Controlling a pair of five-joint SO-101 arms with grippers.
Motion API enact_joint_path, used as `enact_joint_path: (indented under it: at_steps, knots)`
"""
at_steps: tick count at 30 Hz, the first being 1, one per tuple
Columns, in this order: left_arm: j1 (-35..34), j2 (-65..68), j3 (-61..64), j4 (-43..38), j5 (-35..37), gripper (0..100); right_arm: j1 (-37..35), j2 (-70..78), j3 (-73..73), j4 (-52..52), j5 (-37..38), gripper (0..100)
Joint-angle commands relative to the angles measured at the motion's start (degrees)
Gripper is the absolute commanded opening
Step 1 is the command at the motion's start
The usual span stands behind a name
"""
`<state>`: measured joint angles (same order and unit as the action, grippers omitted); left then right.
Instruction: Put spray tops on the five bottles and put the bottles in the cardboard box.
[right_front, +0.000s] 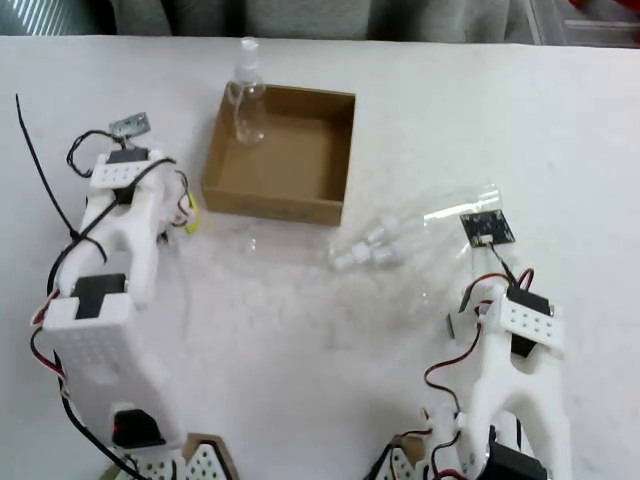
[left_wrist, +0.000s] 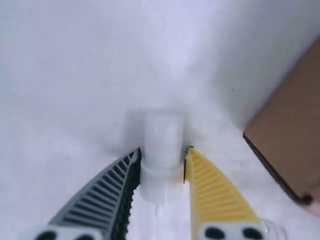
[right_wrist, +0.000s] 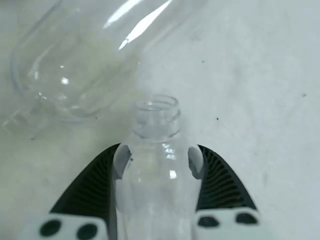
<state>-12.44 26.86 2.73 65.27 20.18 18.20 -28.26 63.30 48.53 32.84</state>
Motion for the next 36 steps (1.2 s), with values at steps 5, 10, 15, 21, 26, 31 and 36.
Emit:
enact_joint_path:
  at_steps: [5,10,15,21,26,31,36]
  knots:
    - [0.57,-0.66,-1.93,2.37,-12.04,11,0.13,-1.45,0.09,-0.75,0.35,1.7]
    - [1.89,-0.75,-1.76,2.55,-12.57,11,0.22,-1.45,0.09,-0.75,0.35,1.7]
    - [1.89,-0.75,-1.76,2.55,-12.57,11,0.22,-1.45,0.09,-0.75,0.35,1.7]
    - [1.80,-0.75,-1.67,2.64,-12.57,11,0.31,-1.45,0.18,-0.48,0.18,1.8]
    - [1.80,-0.75,-1.67,2.64,-12.57,11,4.26,-1.45,-0.44,-2.86,-5.63,1.9]
    - [1.89,-0.75,-1.67,2.64,-12.57,11,11.12,-0.92,0.00,-7.69,-9.32,10.9]
    - [1.89,-0.75,-1.67,2.64,-12.57,11,13.32,-0.92,2.11,-11.65,-9.49,10.9]
